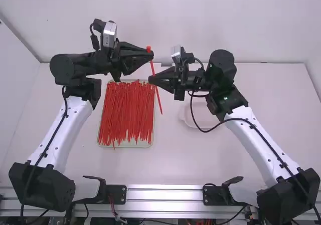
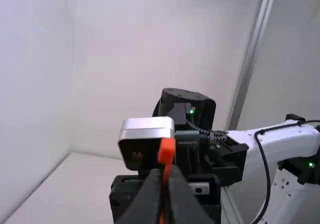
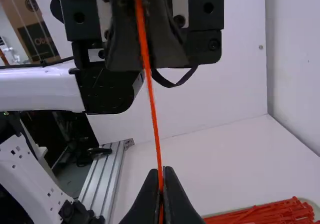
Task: Fasten the cable tie
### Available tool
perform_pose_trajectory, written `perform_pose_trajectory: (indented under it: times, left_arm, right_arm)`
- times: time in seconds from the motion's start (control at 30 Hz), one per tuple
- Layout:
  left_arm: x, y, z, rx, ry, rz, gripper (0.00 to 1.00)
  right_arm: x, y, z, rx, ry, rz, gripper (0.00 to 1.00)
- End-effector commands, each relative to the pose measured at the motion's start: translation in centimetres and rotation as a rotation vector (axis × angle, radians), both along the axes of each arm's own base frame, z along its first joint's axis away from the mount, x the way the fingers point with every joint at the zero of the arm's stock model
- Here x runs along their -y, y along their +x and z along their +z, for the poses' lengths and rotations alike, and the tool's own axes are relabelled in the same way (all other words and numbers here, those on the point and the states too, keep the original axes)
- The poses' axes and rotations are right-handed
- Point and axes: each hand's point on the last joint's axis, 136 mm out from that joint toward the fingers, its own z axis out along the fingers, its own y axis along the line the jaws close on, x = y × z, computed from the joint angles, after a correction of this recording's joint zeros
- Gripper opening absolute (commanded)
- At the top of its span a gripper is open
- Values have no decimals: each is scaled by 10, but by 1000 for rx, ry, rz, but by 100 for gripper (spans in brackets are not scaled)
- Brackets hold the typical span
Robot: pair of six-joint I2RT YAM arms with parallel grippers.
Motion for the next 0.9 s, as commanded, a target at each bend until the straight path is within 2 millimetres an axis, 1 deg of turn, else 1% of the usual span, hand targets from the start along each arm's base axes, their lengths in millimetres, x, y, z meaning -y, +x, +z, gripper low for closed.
perform_pose_trajectory:
  times: [0.0,0.1,0.13,0.23,0.27,0.3,0.5,0.57,0.6,0.63,0.7,0.73,0.87]
  left_arm:
    - [0,-1,9,22,-17,10,18]
    - [-1,0,10,10,-25,15,19]
    - [-1,0,11,11,-27,17,16]
    - [3,-2,11,14,-28,5,11]
    - [4,-3,11,15,-28,1,4]
    - [5,-4,11,15,-28,0,2]
    - [6,-2,9,19,-25,4,2]
    - [6,-1,9,11,-25,4,4]
    - [6,-1,9,8,-24,3,9]
    - [6,-1,8,8,-23,3,9]
    - [6,-1,8,9,-21,2,8]
    - [6,-2,8,9,-19,-1,3]
    - [6,-1,8,9,-21,2,2]
  right_arm:
    - [2,-4,14,50,16,7,0]
    - [1,-4,14,50,16,7,0]
    - [1,-4,14,51,16,8,0]
    - [2,-4,14,51,16,5,0]
    - [2,-4,14,51,16,5,0]
    - [2,-4,14,51,16,5,0]
    - [2,-4,15,51,16,6,0]
    - [2,-4,15,55,18,5,0]
    - [2,-4,15,55,18,5,0]
    - [2,-4,16,59,20,5,0]
    - [2,-4,16,58,19,6,0]
    - [2,-4,16,59,20,5,0]
    - [2,-4,16,61,21,6,0]
